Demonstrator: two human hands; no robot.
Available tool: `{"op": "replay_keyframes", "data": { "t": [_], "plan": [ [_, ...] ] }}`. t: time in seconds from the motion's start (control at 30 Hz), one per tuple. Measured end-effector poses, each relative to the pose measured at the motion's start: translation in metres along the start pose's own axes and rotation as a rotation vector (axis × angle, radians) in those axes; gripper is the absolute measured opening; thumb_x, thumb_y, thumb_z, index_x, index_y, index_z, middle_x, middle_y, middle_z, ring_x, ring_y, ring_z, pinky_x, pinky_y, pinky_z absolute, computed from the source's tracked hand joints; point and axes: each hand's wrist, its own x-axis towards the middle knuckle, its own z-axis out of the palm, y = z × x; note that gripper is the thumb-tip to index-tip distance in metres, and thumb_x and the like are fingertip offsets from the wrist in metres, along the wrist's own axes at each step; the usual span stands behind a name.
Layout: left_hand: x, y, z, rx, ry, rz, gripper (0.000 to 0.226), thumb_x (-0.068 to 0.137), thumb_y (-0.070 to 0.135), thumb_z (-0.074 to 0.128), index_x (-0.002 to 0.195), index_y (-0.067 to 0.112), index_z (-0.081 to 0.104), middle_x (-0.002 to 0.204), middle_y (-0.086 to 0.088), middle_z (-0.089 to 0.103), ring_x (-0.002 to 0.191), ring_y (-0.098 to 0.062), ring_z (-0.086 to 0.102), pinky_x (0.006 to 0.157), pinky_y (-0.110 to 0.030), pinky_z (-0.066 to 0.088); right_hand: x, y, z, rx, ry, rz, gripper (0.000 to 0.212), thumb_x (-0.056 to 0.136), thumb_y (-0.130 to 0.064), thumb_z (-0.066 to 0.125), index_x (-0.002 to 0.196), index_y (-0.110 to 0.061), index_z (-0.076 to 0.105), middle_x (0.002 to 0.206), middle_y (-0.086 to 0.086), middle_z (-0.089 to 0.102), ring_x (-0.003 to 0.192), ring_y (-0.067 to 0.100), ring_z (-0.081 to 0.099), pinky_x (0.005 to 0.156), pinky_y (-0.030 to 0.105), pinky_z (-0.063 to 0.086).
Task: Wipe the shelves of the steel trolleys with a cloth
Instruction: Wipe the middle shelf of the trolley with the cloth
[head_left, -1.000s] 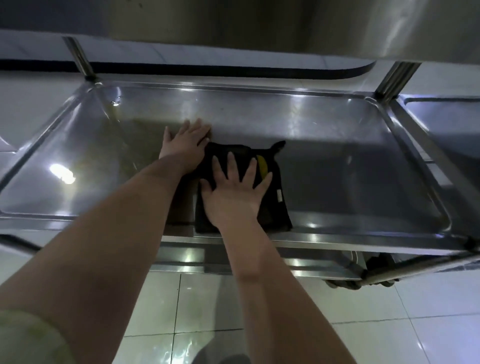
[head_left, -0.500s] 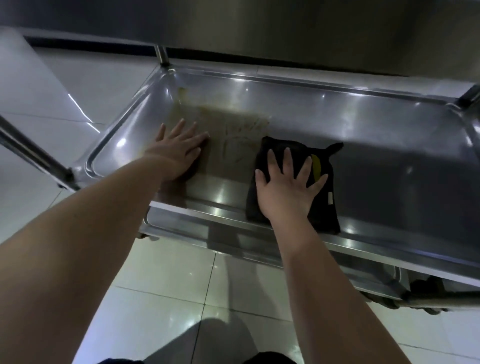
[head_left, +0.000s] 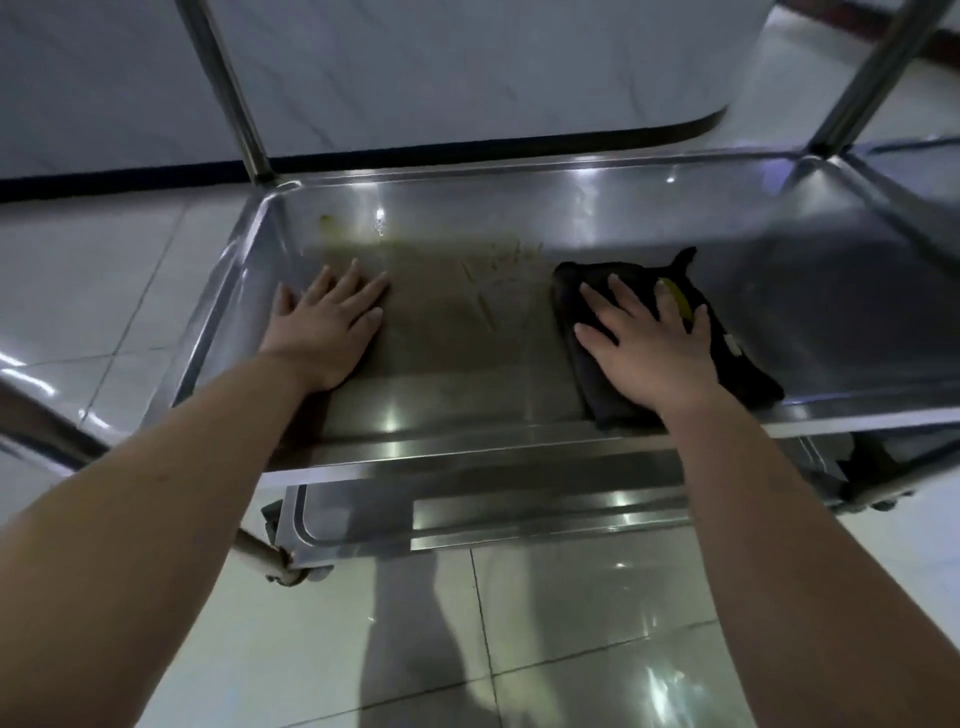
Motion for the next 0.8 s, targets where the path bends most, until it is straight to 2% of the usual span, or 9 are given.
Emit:
{"op": "replay_keyframes", "data": {
  "t": [0.1,0.23,0.33,0.5,0.6,0.73,0.8],
  "plan": [
    [-0.003,0.003,-0.002,-0.005,-0.001,0.006,0.051,0.1,0.05,0.015,0.151,0.049,0.006,0.163,0.012,0.002,0.15,-0.019,0.0,0.116,-0.057,-0.003,-0.003,-0.06,0.004,0.006,0.001,0.092,0.059,0.095,-0.065,0.013,0.151,-0.051,0.003,0.163,-0.016,-0.004,0.149,0.034,-0.009,0.111,0.068,-0.008],
    [-0.008,0.004,-0.008,0.004,-0.004,-0.003,0.052,0.102,0.041,0.017,0.153,0.042,0.006,0.163,0.01,0.0,0.15,-0.018,-0.001,0.117,-0.057,-0.002,-0.015,-0.179,0.023,0.007,-0.025,-0.106,0.058,0.096,-0.063,0.016,0.151,-0.049,0.004,0.163,-0.015,-0.004,0.149,0.035,-0.011,0.107,0.068,-0.01],
    [-0.009,0.001,-0.009,-0.002,-0.011,-0.018,0.055,0.101,0.033,0.019,0.155,0.034,0.007,0.163,0.011,-0.003,0.15,-0.015,-0.004,0.117,-0.057,-0.003,-0.018,-0.204,0.028,0.0,-0.059,-0.125,0.058,0.095,-0.064,0.014,0.15,-0.051,0.001,0.163,-0.015,-0.006,0.148,0.034,-0.014,0.108,0.066,-0.013],
    [-0.006,-0.003,-0.005,-0.044,0.037,-0.013,0.053,0.101,0.04,0.018,0.153,0.04,0.008,0.163,0.011,0.0,0.15,-0.016,-0.002,0.118,-0.054,-0.003,-0.008,-0.19,0.026,0.003,-0.064,-0.14,0.057,0.094,-0.068,0.012,0.149,-0.055,0.001,0.162,-0.021,-0.006,0.149,0.027,-0.013,0.111,0.062,-0.011],
    [-0.005,-0.007,-0.002,-0.066,0.044,-0.005,0.051,0.101,0.048,0.015,0.151,0.047,0.007,0.163,0.012,0.001,0.15,-0.018,-0.001,0.118,-0.052,-0.003,0.007,-0.149,0.017,-0.015,-0.044,-0.115,0.057,0.093,-0.07,0.016,0.148,-0.057,0.006,0.161,-0.024,-0.001,0.15,0.023,-0.003,0.115,0.06,-0.002],
    [-0.006,-0.007,0.0,-0.07,0.042,-0.011,0.051,0.1,0.05,0.014,0.151,0.049,0.007,0.163,0.012,0.002,0.15,-0.017,-0.001,0.118,-0.052,-0.003,0.02,-0.048,-0.005,0.019,-0.021,0.121,0.057,0.094,-0.069,0.021,0.149,-0.054,0.012,0.162,-0.019,0.003,0.15,0.026,0.0,0.116,0.058,0.003],
    [-0.007,-0.004,0.001,-0.061,0.05,-0.009,0.051,0.1,0.05,0.013,0.151,0.048,0.007,0.163,0.012,0.002,0.15,-0.017,-0.001,0.118,-0.052,-0.003,0.02,-0.02,-0.01,0.022,-0.034,0.243,0.058,0.095,-0.066,0.02,0.15,-0.053,0.01,0.163,-0.017,0.002,0.15,0.029,-0.001,0.116,0.06,0.002]
  ]
}}
